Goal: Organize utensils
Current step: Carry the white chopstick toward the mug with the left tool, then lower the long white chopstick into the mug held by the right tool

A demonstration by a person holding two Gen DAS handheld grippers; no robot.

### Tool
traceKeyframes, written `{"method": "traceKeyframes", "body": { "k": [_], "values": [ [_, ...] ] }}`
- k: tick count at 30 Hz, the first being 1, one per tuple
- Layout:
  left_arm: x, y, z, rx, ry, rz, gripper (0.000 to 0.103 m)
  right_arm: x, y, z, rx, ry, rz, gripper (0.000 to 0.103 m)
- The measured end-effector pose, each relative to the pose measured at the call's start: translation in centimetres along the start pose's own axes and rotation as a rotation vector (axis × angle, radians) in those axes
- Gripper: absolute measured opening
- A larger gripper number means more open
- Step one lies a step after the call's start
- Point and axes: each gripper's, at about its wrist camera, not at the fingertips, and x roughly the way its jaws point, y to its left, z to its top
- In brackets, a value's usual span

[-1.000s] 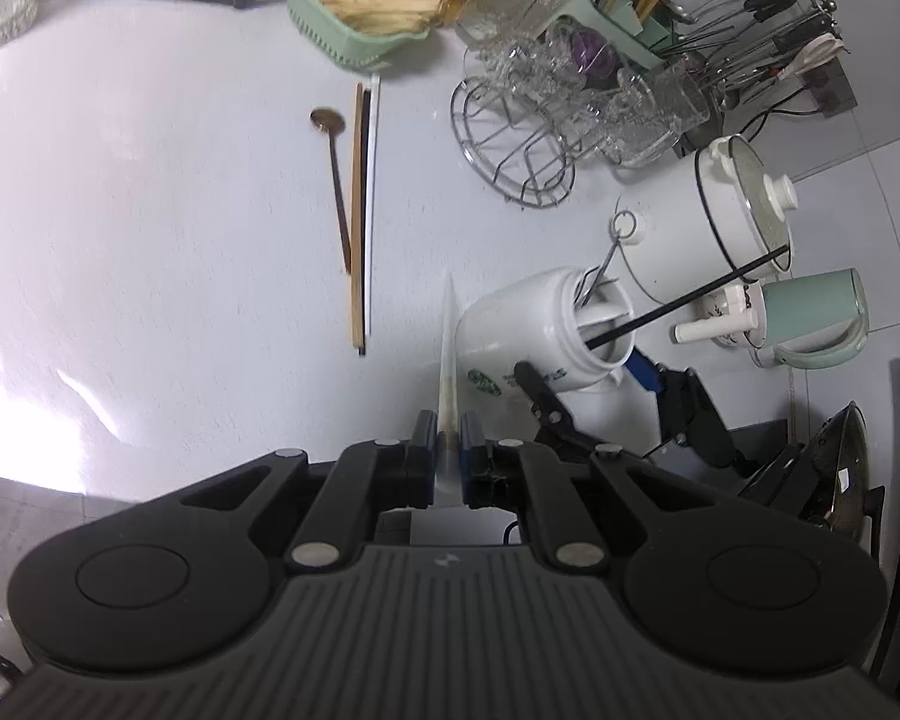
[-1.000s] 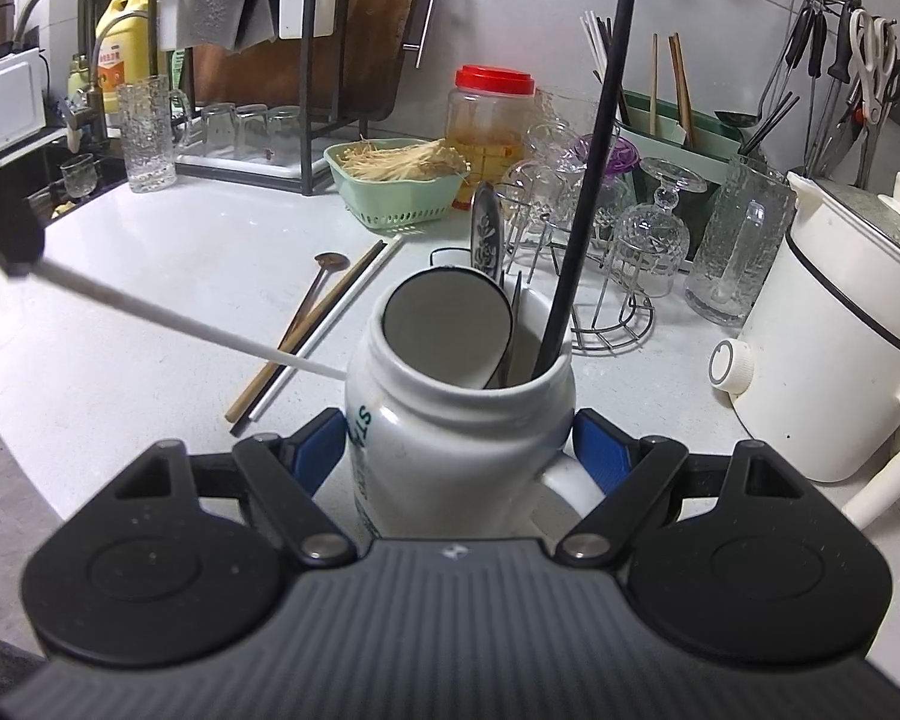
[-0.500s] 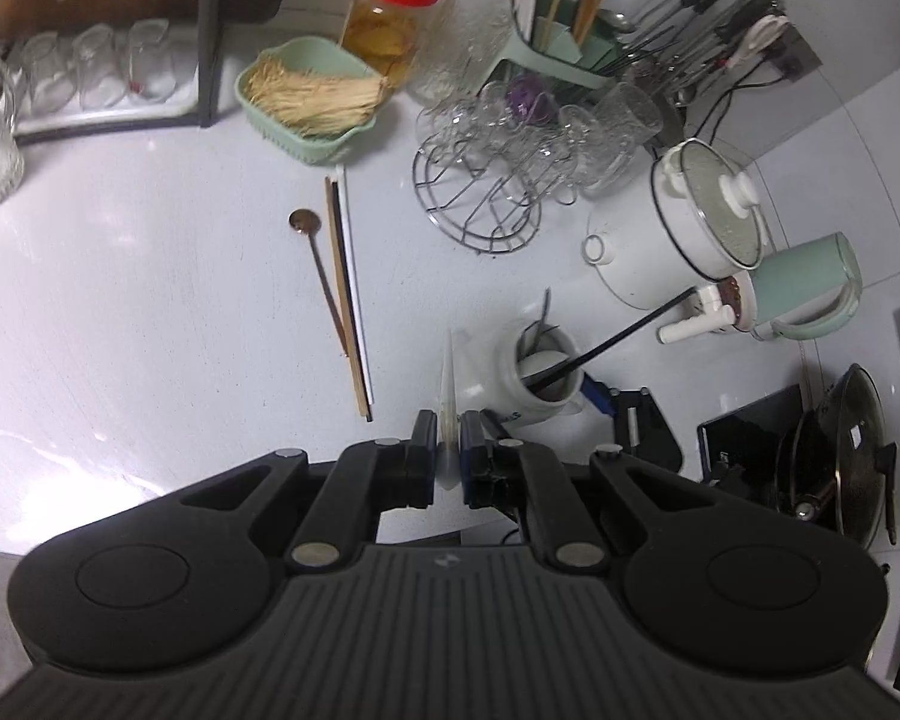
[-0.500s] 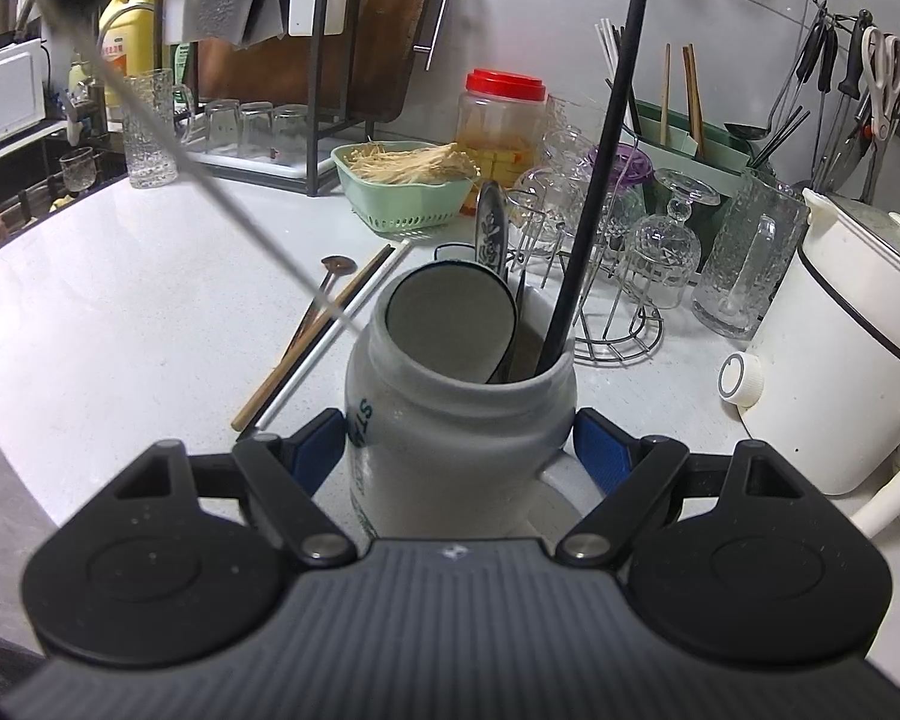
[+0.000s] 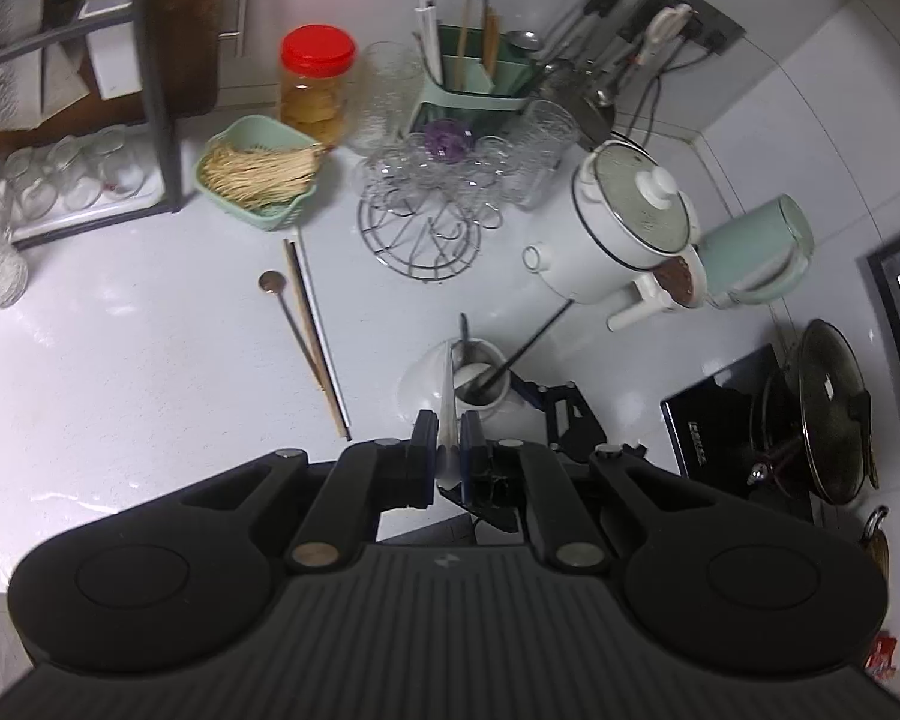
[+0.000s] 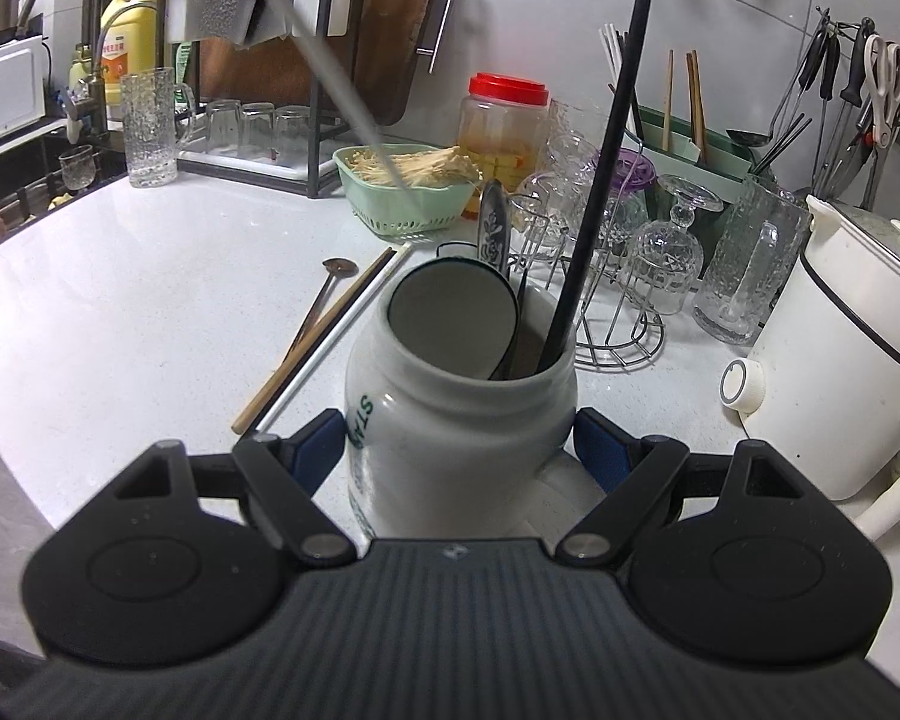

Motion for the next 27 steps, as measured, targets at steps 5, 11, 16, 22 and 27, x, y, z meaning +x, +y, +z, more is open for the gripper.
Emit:
{"method": "traceKeyframes", "body": {
  "k": [5,11,16,22,27],
  "values": [
    [0.7,-0.8,-0.2,0.019,0.041,-0.006,0.009,0.0,0.2,0.0,-0.009,-0.001,0.005,0.085],
    [2.7,-0.9,0.8,0.046,0.072,0.004,0.009,0.0,0.3,0.0,-0.012,-0.001,0.002,0.085],
    [5.6,-2.4,2.2,0.133,0.126,0.022,0.009,0.1,0.3,0.0,-0.015,0.000,0.002,0.085],
    [8.7,-4.3,3.6,0.246,0.195,0.060,0.009,0.3,0.7,0.4,-0.013,0.013,-0.009,0.085],
    [11.9,-6.0,3.7,0.374,0.269,0.105,0.009,0.4,1.1,0.3,-0.005,0.002,-0.022,0.085]
  ]
}}
